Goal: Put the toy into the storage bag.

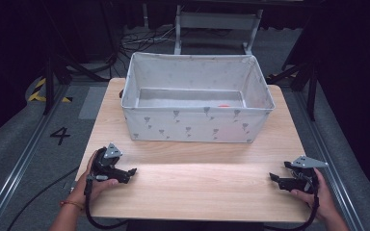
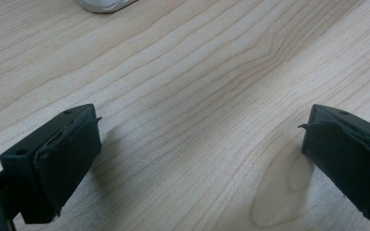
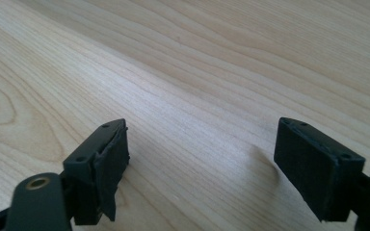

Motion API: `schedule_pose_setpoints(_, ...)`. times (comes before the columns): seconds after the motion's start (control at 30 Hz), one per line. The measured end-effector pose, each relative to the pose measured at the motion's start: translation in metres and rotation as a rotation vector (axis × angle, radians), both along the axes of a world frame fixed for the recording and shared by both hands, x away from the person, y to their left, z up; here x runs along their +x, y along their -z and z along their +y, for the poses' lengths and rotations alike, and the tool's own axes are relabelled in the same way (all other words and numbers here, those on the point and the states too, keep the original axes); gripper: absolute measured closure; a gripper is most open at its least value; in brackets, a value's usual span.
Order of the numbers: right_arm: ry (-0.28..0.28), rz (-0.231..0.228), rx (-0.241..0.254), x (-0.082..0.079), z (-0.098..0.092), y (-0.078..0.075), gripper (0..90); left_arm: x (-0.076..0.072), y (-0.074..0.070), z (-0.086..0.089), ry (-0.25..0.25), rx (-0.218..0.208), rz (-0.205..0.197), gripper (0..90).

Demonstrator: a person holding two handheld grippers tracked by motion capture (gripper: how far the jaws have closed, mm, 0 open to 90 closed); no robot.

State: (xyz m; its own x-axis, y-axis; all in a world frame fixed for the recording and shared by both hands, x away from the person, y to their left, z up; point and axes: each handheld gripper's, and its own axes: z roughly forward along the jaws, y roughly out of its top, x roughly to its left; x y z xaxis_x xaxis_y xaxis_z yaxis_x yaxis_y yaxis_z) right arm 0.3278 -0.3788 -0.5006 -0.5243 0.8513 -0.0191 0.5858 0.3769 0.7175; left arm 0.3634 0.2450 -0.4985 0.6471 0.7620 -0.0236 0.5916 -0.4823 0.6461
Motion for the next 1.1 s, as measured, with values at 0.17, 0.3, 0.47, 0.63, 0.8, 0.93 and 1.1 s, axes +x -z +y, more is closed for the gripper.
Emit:
schedule_pose_setpoints(0.17, 0.026, 0.004, 0.04, 0.0, -0.0066, 0.0035, 17.1, 0.0001, -0.0002, 0.0002, 0.001, 0.005, -0.004, 0.5)
schedule_pose_setpoints(0.3, 0.03, 0.004, 0.037, 0.0002, -0.0066, 0.0038, 16.5, 0.0001, -0.0002, 0.0002, 0.001, 0.004, -0.004, 0.5)
schedule_pose_setpoints(0.47, 0.034, 0.006, 0.036, 0.0003, -0.0066, 0.0038, 15.9, -0.0006, -0.0001, -0.0001, -0.007, 0.005, -0.006, 0.5)
schedule_pose_setpoints(0.63, 0.034, 0.006, 0.036, 0.0002, -0.0066, 0.0039, 15.9, -0.0016, -0.0002, -0.0001, -0.016, 0.005, -0.003, 0.5)
schedule_pose_setpoints(0.8, 0.033, 0.006, 0.036, 0.0003, -0.0066, 0.0039, 15.8, -0.0012, -0.0001, -0.0001, -0.015, 0.003, -0.002, 0.4)
schedule_pose_setpoints(0.93, 0.049, 0.007, 0.033, -0.0006, -0.0058, 0.0038, 15.3, -0.0005, -0.0001, -0.0001, -0.014, 0.006, -0.004, 0.2)
schedule_pose_setpoints(1.1, 0.049, 0.006, 0.033, -0.0007, -0.0057, 0.0038, 15.3, -0.0004, 0.0, -0.0002, -0.016, 0.005, -0.005, 0.2)
